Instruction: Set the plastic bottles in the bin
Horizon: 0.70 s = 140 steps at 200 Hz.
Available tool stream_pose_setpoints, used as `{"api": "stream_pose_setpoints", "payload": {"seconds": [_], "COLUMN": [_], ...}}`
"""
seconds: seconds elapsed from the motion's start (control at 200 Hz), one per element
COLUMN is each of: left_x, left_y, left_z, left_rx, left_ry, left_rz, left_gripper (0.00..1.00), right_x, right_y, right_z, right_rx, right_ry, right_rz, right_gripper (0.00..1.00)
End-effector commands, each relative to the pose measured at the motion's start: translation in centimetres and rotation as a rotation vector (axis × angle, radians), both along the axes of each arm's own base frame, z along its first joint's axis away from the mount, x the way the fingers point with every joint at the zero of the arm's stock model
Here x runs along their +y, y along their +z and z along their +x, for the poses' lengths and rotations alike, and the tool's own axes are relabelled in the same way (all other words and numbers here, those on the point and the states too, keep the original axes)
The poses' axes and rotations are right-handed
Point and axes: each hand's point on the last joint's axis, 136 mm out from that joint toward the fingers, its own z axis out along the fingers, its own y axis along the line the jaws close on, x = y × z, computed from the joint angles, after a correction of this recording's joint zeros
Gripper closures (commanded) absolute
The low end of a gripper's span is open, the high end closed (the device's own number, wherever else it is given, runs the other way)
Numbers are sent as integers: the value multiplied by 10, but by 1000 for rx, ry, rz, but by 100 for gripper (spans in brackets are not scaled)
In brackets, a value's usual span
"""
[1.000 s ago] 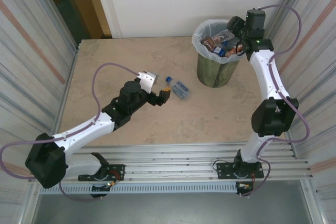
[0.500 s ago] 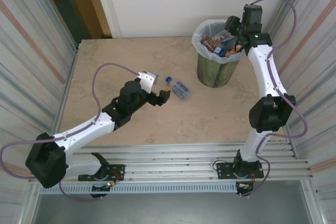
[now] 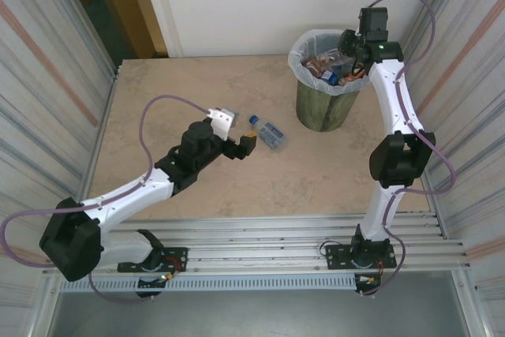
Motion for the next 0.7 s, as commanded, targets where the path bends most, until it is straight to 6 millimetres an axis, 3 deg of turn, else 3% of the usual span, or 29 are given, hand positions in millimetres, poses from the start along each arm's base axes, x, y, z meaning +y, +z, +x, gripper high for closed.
{"api": "stream_pose_setpoints", "payload": {"seconds": [0.0, 0.22, 0.235, 0.296, 0.611, 0.696], "left_x": [8, 17, 16, 16, -11, -19], "left_y": [13, 0, -1, -7, -40, -48], "left_z": [13, 30, 31, 34, 49, 52], "left_rx": [13, 138, 150, 193, 373, 407], "left_ry": [84, 232, 239, 268, 335, 337], "left_rz": [-36, -61, -63, -72, -86, -89], "left_gripper": [1, 1, 1, 1, 1, 1], "right_x": [9, 14, 15, 15, 18, 18], "right_y": [-7, -9, -21, -27, -38, -34], "right_z": [-19, -38, -40, -45, -53, -53], "right_rx": [44, 40, 65, 75, 98, 92], "right_ry": [39, 43, 43, 44, 54, 57], "right_rz": [-4, 9, 8, 8, 5, -1], "right_gripper": [63, 63, 63, 63, 61, 59]}}
